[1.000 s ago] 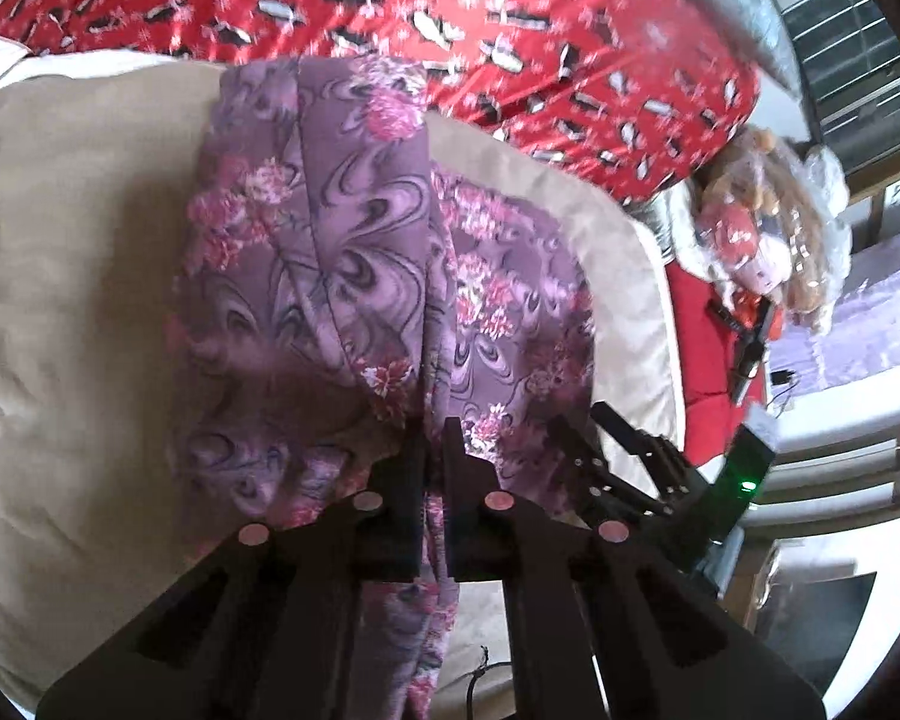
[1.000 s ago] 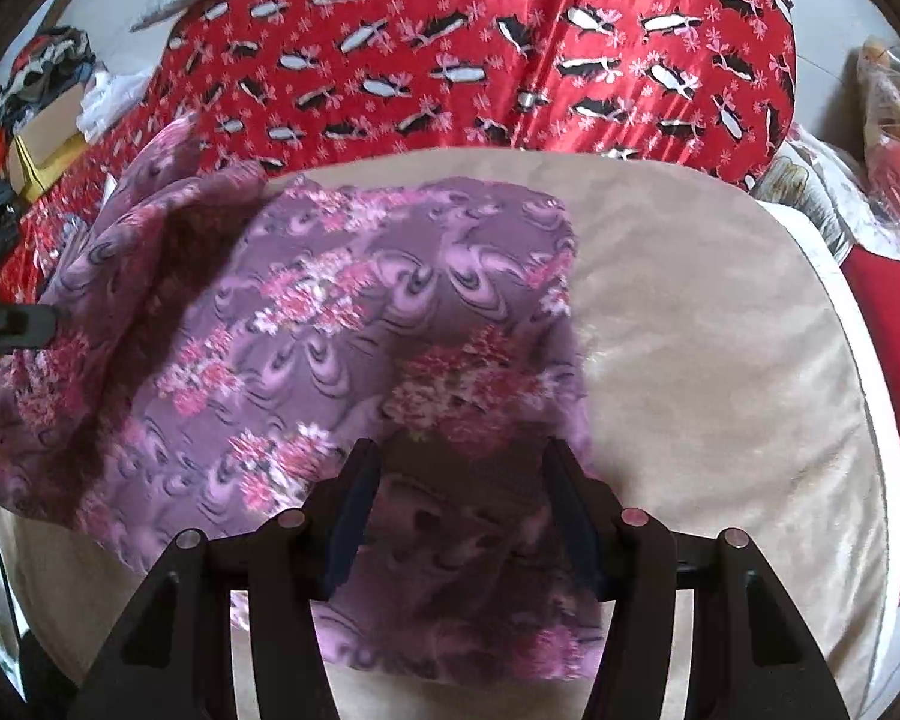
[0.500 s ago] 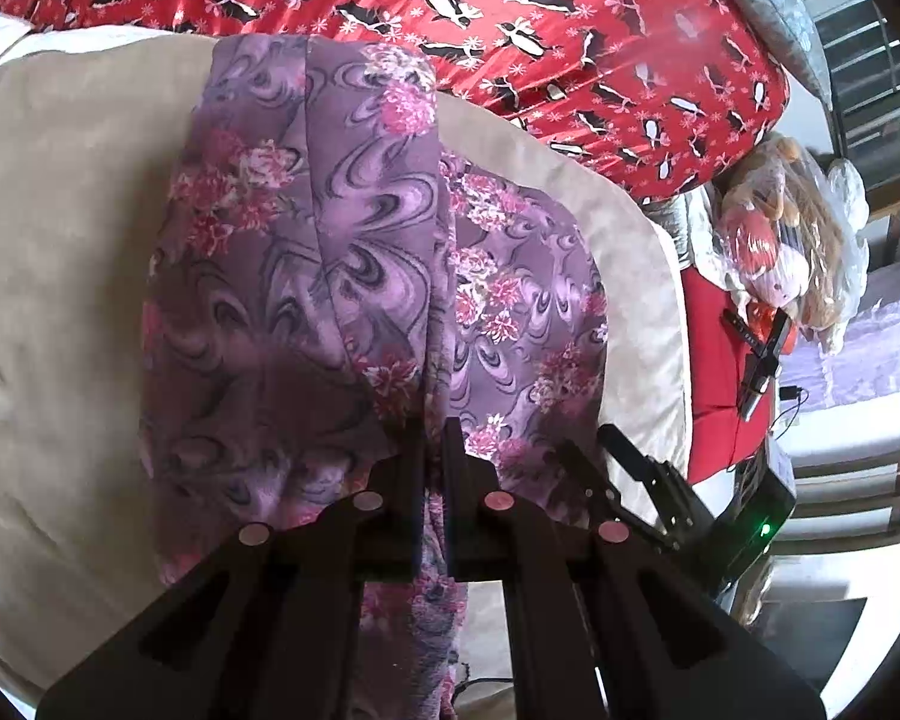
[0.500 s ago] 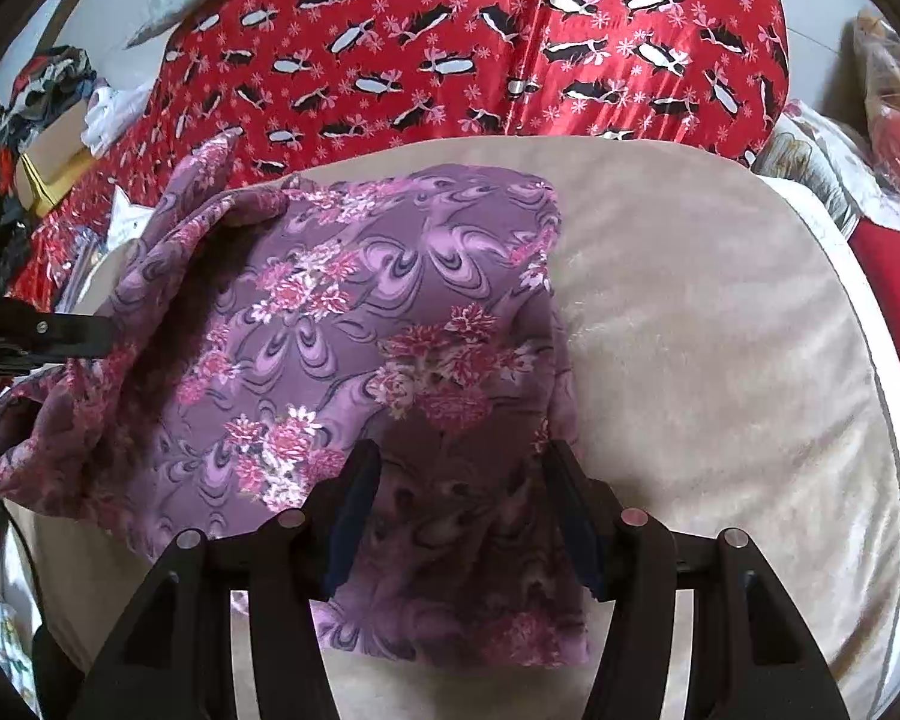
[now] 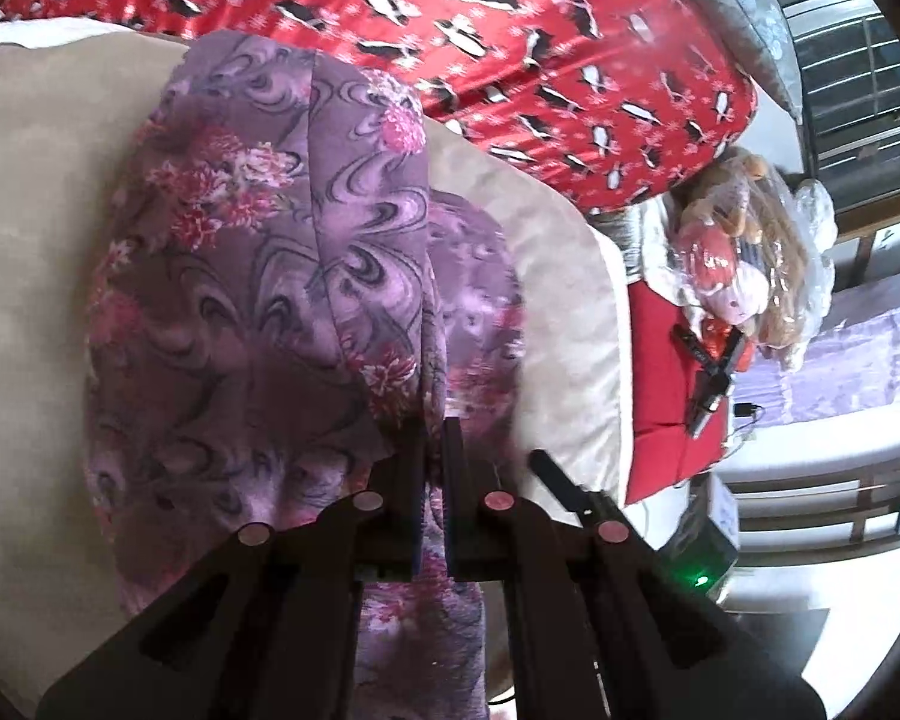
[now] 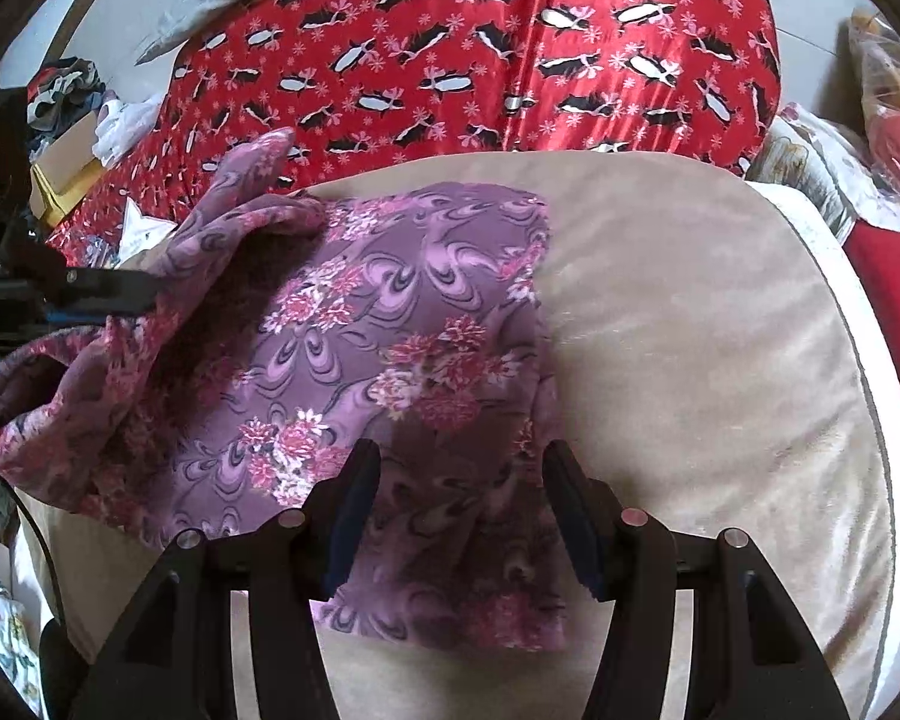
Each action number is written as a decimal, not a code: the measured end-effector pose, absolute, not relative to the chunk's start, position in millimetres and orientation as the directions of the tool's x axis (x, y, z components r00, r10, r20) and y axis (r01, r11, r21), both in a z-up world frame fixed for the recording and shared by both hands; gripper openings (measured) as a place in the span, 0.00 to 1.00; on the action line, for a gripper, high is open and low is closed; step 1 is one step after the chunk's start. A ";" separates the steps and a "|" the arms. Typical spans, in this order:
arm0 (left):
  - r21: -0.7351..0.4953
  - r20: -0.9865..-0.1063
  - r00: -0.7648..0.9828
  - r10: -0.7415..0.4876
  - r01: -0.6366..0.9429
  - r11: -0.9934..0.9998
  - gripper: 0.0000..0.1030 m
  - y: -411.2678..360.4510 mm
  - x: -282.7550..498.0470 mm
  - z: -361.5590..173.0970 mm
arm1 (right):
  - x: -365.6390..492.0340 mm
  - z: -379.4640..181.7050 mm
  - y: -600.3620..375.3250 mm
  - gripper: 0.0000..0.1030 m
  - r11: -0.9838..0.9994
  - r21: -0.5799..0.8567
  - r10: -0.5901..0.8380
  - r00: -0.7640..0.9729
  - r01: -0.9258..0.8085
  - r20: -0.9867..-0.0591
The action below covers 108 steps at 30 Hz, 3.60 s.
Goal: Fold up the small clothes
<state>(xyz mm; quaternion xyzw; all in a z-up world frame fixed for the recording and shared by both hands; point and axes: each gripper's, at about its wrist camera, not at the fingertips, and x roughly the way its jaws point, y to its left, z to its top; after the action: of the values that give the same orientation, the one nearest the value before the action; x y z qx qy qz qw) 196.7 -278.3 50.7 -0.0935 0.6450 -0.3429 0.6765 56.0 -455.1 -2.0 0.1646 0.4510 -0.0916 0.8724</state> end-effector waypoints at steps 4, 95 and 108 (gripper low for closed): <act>-0.596 -0.794 -0.115 -0.597 0.337 0.729 0.02 -302.9 189.2 37.2 | 50.6 -5.7 -463.7 0.57 0.925 0.206 -0.014 0.571 0.320 -0.821; -0.296 -0.888 0.238 -0.394 0.360 0.885 0.78 -257.6 308.4 -19.4 | 156.7 -18.1 -541.1 0.13 0.814 0.455 0.095 0.689 0.362 -0.719; -0.247 -0.901 0.223 -0.372 0.440 0.863 0.78 -237.4 243.0 -5.0 | 114.8 -0.3 -520.5 0.37 0.860 0.424 0.151 0.651 0.286 -0.744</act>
<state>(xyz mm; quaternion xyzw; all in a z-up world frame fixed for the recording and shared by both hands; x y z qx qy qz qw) 243.0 -237.4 -5.0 0.0301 0.5665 -0.2598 0.7814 114.8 -520.5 -0.3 0.2622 0.4161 -0.0387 0.8698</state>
